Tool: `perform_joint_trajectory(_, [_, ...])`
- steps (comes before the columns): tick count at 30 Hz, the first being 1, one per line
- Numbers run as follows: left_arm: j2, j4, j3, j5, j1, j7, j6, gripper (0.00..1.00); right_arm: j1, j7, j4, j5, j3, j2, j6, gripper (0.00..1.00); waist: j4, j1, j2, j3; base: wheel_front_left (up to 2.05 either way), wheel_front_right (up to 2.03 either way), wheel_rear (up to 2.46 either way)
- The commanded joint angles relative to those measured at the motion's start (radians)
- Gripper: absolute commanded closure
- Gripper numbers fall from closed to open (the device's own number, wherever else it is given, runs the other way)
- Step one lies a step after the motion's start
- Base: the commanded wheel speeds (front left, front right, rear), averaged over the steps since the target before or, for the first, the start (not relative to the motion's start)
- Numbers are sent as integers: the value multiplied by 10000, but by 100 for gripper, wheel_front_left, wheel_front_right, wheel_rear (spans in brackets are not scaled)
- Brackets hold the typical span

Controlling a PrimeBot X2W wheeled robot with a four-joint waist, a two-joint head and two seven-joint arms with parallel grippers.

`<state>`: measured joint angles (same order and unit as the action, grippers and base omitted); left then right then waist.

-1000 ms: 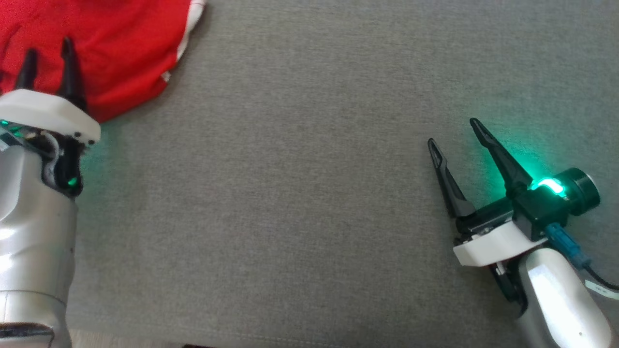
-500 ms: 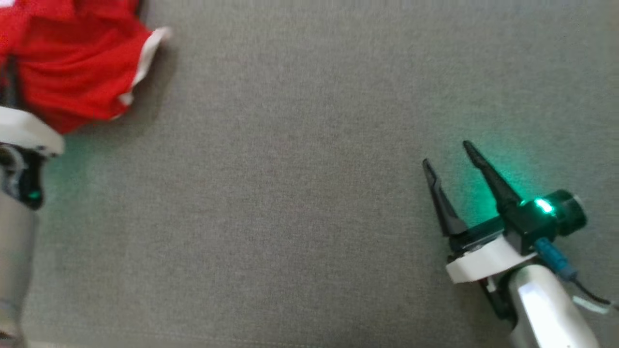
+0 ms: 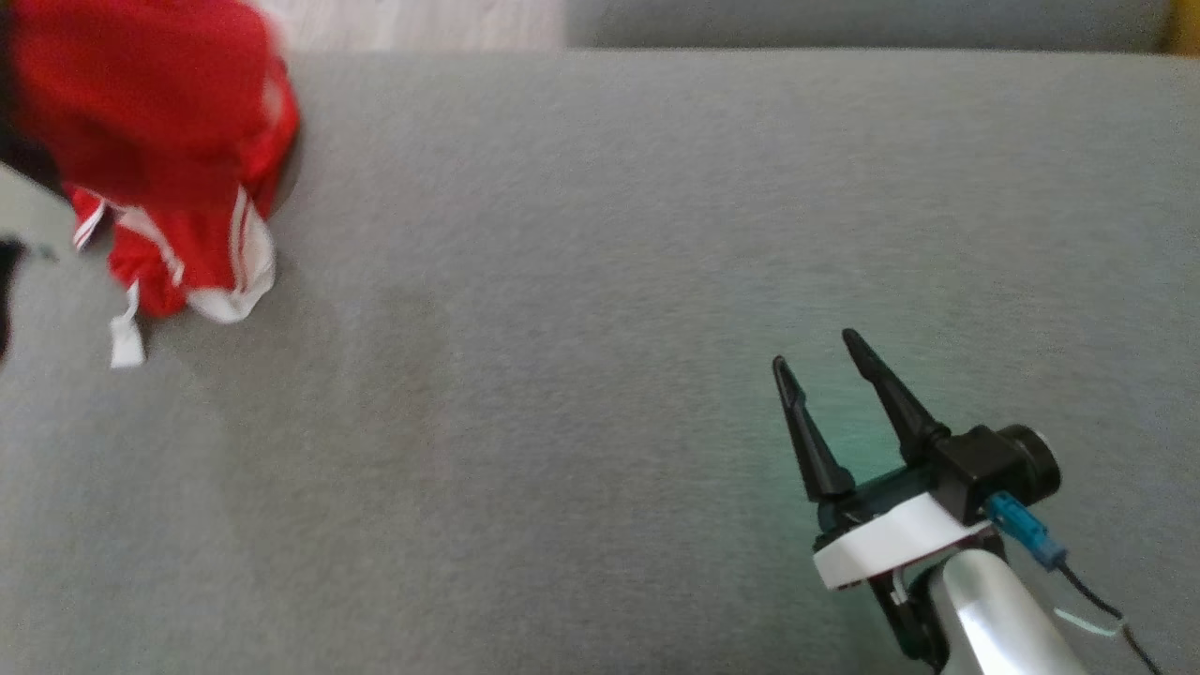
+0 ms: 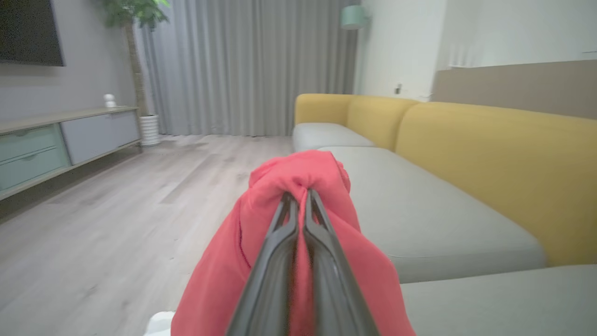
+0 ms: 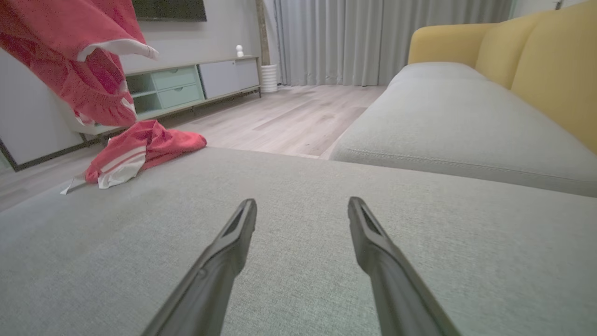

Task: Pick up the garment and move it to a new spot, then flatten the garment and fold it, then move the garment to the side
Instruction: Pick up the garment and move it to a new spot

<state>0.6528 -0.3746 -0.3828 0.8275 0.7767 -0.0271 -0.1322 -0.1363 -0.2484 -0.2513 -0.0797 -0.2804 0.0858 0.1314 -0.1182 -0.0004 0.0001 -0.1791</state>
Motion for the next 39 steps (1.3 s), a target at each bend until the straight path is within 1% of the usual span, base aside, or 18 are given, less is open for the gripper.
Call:
perform_joint_trajectory(1, [666, 1003, 361, 309, -208, -359, 33, 100, -6, -127, 364, -108, -213, -147, -7, 0, 599, 4, -1, 520, 0, 0, 0])
perform_joint_trajectory(3, [751, 2545, 375, 899, -936, -949, 178, 100, -3, -129, 488, -177, -222, -210, -7, 0, 915, 4, -1, 608, 0, 0, 0])
perform_joint_trajectory(8, [735, 6061, 244, 2145, -2588, -1952, 848, 100, -146, -131, 780, -285, -442, -312, -7, 0, 1894, 4, -1, 433, 0, 0, 0])
perform_joint_trajectory(11, [561, 7430, -84, 2652, -3229, -2393, 1187, 100, -284, -132, 969, -396, -543, -341, -7, 0, 2520, 4, -1, 195, 0, 0, 0])
perform_joint_trajectory(14, [245, 8033, -512, 3229, -3523, -2837, 1345, 100, -415, -132, 1267, -724, -708, -350, -7, 0, 3186, 4, -1, -83, 0, 0, 0])
perform_joint_trajectory(16, [43, 7933, -807, 3697, -3554, -3252, 1407, 100, -523, -132, 1446, -923, -828, -352, -7, 0, 3639, 4, -1, -265, 0, 0, 0])
perform_joint_trajectory(18, [-120, 7534, -1053, 4118, -3419, -3693, 1391, 100, -638, -132, 1629, -1133, -929, -353, -7, 0, 4088, 4, -1, -441, 0, 0, 0])
perform_joint_trajectory(22, [-329, 6143, -1456, 4456, -2673, -4521, 1191, 100, -826, -133, 1936, -1470, -1034, -354, -7, 0, 4883, 4, -1, -822, 0, 0, 0])
perform_joint_trajectory(23, [-376, 5677, -1518, 4372, -2419, -4623, 1159, 100, -853, -133, 1988, -1533, -1048, -354, -7, 0, 5053, 4, -1, -907, 0, 0, 0])
perform_joint_trajectory(25, [-459, 4701, -1626, 3857, -1804, -4555, 992, 100, -887, -133, 2070, -1658, -1060, -354, -7, 0, 5380, 4, -1, -1080, 0, 0, 0])
perform_joint_trajectory(29, [-630, 2511, -1741, 2492, -658, -3818, 894, 100, -925, -133, 2133, -1865, -1180, -355, -7, 0, 5908, 4, -1, -1384, 0, 0, 0])
perform_joint_trajectory(31, [-714, 1565, -1763, 2004, -234, -3398, 850, 100, -938, -133, 2150, -1940, -1260, -355, -7, 0, 6073, 4, -1, -1511, 0, 0, 0])
perform_joint_trajectory(32, [-762, 1140, -1751, 1770, -56, -3115, 846, 92, -939, -133, 2157, -1970, -1271, -355, -7, 0, 6120, 4, -1, -1555, 0, 0, 0])
perform_joint_trajectory(33, [-762, 1140, -1751, 1770, -56, -3115, 846, 92, -939, -133, 2157, -1970, -1271, -355, -7, 0, 6120, 4, -1, -1555, 0, 0, 0])
perform_joint_trajectory(34, [-785, 735, -1774, 1518, 93, -2865, 861, 49, -937, -133, 2162, -1985, -1270, -355, -7, 0, 6148, 4, -1, -1598, 0, 0, 0])
perform_joint_trajectory(35, [-803, 390, -1835, 1264, 220, -2619, 827, 13, -931, -133, 2168, -1985, -1256, -355, -7, 0, 6152, 4, -1, -1623, 0, 0, 0])
perform_joint_trajectory(36, [-822, 49, -1866, 1041, 322, -2365, 842, 0, -919, -133, 2178, -1980, -1225, -355, -7, 0, 6131, 4, -1, -1644, 0, 0, 0])
perform_joint_trajectory(39, [-795, -775, -2053, 227, 530, -1544, 993, 0, -874, -133, 2161, -1890, -1084, -355, -7, 0, 5938, 4, -1, -1607, 0, 0, 0])
